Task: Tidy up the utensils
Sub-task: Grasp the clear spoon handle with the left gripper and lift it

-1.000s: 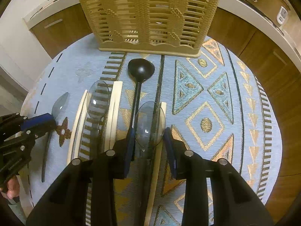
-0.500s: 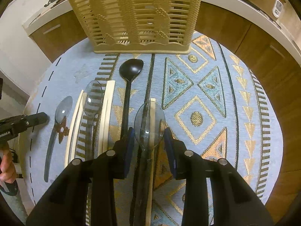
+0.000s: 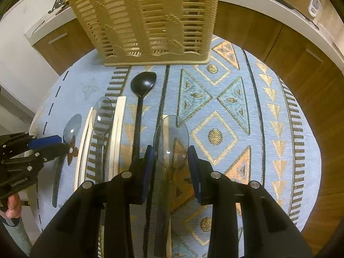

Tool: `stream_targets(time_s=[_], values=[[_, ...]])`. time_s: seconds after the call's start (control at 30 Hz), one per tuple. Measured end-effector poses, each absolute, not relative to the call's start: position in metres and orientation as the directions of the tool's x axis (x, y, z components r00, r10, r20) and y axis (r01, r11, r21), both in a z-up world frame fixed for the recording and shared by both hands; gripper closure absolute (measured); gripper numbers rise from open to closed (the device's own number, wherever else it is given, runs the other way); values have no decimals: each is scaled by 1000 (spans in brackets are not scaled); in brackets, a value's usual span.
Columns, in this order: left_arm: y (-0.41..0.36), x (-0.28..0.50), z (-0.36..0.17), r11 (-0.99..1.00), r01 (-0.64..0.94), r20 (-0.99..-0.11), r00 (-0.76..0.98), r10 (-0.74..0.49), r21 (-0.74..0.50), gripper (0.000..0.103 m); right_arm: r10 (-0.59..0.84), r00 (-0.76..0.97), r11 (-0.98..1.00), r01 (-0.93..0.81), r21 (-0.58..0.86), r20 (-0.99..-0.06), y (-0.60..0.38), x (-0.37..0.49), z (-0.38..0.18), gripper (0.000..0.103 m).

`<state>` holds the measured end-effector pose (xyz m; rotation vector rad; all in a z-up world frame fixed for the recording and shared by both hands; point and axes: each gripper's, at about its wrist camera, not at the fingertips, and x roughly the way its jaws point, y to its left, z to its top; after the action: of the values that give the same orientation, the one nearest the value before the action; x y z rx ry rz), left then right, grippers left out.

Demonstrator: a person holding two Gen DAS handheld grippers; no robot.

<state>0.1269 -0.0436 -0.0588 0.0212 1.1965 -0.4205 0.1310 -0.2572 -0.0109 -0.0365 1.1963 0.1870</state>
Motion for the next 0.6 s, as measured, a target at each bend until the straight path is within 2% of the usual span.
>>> stream_targets(time_s=[0.17, 0.2, 0.23, 0.3, 0.4, 0.6], values=[[-83, 122, -60, 913, 406, -938, 331, -101, 45, 79, 136, 343, 982, -173, 80, -929, -261, 133, -10, 74], [-89, 121, -60, 908, 413, -939, 334, -80, 70, 82, 137, 343, 981, -175, 80, -929, -261, 133, -10, 74], [-91, 120, -60, 906, 417, -939, 333, -81, 69, 90, 137, 344, 981, -177, 80, -929, -260, 133, -10, 74], [-94, 119, -60, 908, 413, -935, 345, -83, 71, 93, 142, 347, 980, -179, 83, -927, -260, 132, -11, 74], [-88, 118, -59, 920, 391, -917, 376, -133, 27, 93, 166, 363, 977, -184, 104, -917, -259, 128, -10, 74], [-50, 106, -37, 919, 338, -813, 464, -351, -203, 93, 256, 459, 960, -224, 168, -851, -272, 102, 10, 74]])
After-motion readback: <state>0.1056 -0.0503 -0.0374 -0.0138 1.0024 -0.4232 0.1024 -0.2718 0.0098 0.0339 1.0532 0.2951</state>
